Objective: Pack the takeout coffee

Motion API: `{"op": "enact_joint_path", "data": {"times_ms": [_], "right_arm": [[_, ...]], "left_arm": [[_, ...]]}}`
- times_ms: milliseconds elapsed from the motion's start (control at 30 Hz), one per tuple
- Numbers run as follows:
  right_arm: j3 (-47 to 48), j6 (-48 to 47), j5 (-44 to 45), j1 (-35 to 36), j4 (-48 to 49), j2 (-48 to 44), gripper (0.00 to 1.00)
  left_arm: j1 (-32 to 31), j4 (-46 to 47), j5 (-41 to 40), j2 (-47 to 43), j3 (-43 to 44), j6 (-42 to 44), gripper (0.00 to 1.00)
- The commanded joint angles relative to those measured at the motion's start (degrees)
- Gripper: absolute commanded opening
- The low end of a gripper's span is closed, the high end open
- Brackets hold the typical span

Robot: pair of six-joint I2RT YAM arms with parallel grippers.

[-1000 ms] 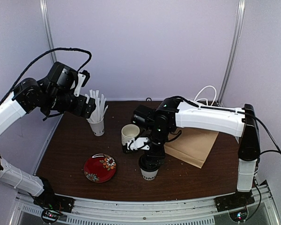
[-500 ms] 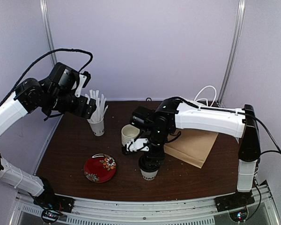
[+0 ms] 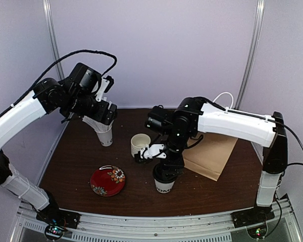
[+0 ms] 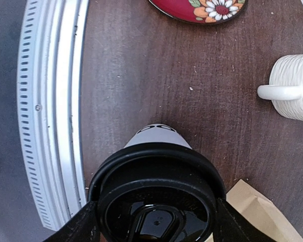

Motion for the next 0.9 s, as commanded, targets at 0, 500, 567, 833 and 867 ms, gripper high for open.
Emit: {"op": "enact_joint_path", "data": {"times_ms": [0,500,567,833,867], "right_arm": [[2.4,-1.8,-5.3,-1.1,-5.9,-9.3,0.6],[13.2,3.6,-17.1,-28.7,3.2,-28.1,0.55],[14.3,5.9,-17.7,-32.8,5.4,-29.1,0.55],[16.1,10.3,-9.1,-44.4,11.2,-31.3,0.55],[15.4,10.4,-6.4,-44.9,12.2,-31.6,0.55]], "left_arm": [[0.4,4.5,5.1,4.5,5.7,2.5,0.9],[0.4,6.3,10.3,12.5,17.7,2.2,0.84],[0.4,6.2,14.5,15.3,20.6,1.6,0.8],[-0.5,14.6,29.5,25.2,25.6,-3.2,0.73],[-0.9,15.4,31.0,26.8,26.7,-3.5,0.72]]}}
